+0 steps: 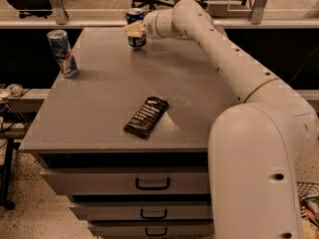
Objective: Pick pepsi can
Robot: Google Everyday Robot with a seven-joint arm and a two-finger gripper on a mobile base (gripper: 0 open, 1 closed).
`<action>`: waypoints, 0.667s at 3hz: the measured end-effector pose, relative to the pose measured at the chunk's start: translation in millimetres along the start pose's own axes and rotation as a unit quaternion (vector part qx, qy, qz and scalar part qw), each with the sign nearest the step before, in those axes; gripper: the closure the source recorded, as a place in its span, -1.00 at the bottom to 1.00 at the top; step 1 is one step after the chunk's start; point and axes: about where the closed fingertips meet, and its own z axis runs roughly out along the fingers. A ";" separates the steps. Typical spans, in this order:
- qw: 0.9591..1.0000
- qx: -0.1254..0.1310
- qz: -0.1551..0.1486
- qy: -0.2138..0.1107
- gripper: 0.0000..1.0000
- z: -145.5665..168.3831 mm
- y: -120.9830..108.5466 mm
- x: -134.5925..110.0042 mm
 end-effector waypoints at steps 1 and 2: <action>0.999 -0.029 -0.001 -0.031 1.00 -40.3 17.2 -19.2; 0.993 -0.083 -0.002 -0.087 1.00 -85.4 39.8 -41.2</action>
Offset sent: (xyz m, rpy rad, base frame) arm -0.1489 -0.0310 0.1222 0.3338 -0.1663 0.3449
